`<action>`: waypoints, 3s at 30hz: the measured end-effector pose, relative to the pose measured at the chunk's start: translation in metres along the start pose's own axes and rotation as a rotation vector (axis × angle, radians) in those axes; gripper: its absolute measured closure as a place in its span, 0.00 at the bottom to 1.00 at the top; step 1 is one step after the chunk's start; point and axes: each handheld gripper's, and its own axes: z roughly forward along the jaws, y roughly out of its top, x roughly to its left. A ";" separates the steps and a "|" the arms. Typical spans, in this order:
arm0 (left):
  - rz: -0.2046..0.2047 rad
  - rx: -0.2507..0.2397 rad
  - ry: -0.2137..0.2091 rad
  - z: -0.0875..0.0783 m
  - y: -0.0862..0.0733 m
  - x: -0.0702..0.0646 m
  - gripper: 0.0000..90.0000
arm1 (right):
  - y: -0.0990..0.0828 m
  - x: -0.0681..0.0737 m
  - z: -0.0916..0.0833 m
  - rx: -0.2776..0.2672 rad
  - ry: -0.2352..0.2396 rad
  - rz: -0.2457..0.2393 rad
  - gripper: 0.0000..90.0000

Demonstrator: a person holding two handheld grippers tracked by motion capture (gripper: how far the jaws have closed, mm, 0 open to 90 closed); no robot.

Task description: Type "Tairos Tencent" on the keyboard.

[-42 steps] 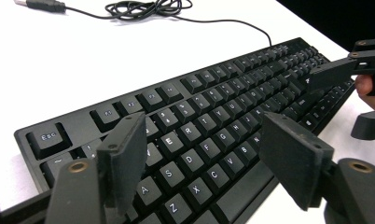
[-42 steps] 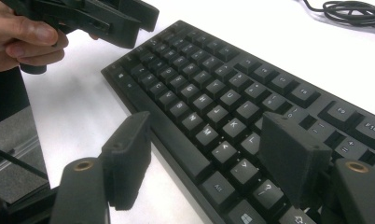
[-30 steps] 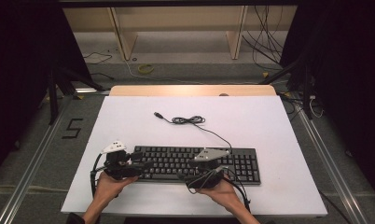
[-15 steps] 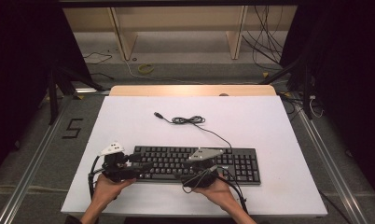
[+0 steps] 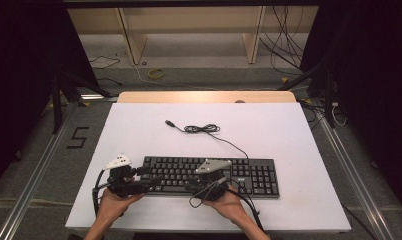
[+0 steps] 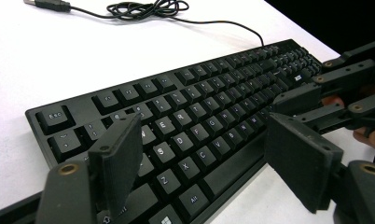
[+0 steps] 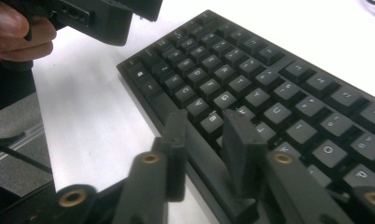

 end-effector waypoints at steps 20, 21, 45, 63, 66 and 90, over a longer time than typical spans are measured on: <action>0.005 0.003 0.007 -0.007 -0.005 -0.002 0.31 | -0.003 0.004 0.013 0.062 -0.027 -0.032 1.00; 0.005 0.003 0.007 -0.007 -0.006 -0.002 0.31 | -0.003 0.004 0.014 0.061 -0.030 -0.030 1.00; 0.008 0.010 0.014 -0.006 -0.007 0.000 0.31 | -0.007 0.001 0.018 0.094 -0.059 -0.023 1.00; 0.013 0.014 0.024 -0.005 -0.007 0.001 0.32 | 0.002 -0.012 -0.003 -0.028 -0.019 0.035 0.60; 0.016 0.019 0.026 -0.005 -0.007 0.001 0.33 | 0.003 -0.014 -0.005 -0.031 -0.021 0.052 0.56; -0.013 0.114 0.087 -0.003 -0.008 0.009 0.66 | 0.014 -0.027 -0.005 -0.035 -0.063 0.064 0.45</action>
